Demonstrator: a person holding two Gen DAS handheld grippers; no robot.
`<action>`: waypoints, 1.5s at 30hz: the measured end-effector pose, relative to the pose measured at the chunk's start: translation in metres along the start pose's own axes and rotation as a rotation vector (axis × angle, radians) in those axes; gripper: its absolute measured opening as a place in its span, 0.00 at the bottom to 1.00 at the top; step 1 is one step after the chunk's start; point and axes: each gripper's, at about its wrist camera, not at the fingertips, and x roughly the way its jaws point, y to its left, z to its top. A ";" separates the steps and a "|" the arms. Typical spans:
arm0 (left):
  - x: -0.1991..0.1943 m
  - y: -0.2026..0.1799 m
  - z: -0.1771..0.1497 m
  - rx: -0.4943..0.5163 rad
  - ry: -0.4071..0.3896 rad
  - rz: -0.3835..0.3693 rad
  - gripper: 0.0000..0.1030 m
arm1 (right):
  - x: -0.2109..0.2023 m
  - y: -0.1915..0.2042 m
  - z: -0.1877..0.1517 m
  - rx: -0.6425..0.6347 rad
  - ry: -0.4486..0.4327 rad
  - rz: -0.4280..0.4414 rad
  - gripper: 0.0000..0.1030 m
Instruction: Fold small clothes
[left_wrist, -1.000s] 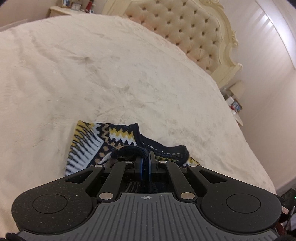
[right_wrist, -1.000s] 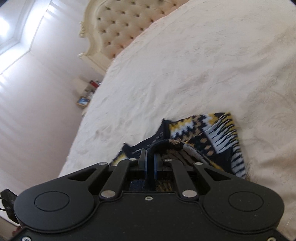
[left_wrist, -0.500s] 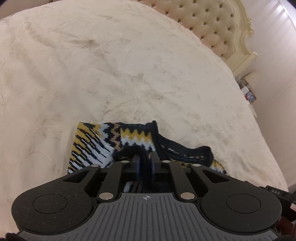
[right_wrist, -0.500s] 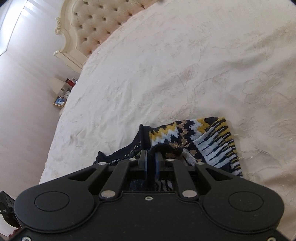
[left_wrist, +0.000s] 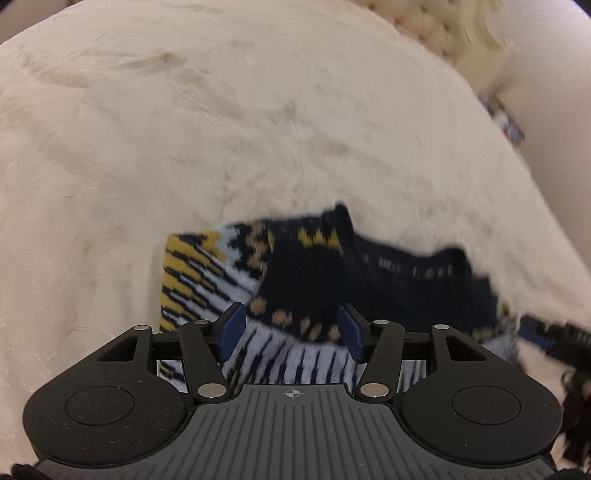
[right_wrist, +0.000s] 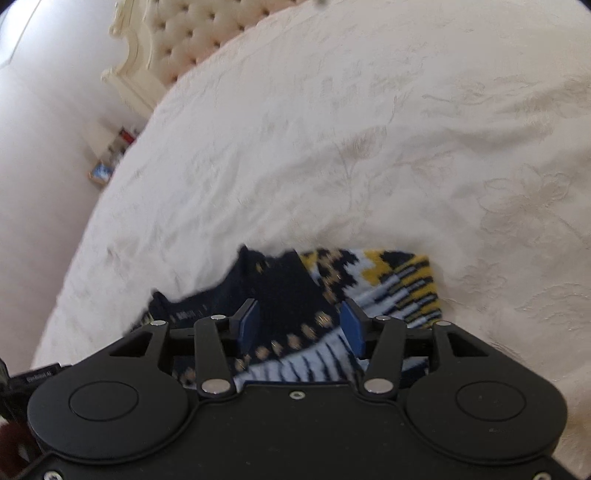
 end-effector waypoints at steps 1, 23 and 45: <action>0.003 -0.002 -0.002 0.024 0.013 0.008 0.52 | 0.002 0.000 -0.001 -0.015 0.009 -0.006 0.56; 0.030 -0.013 0.001 0.147 0.038 0.031 0.09 | 0.039 0.021 0.010 -0.280 0.110 -0.030 0.13; 0.056 -0.019 0.030 0.187 0.081 0.145 0.25 | 0.062 0.026 0.034 -0.257 0.085 -0.165 0.24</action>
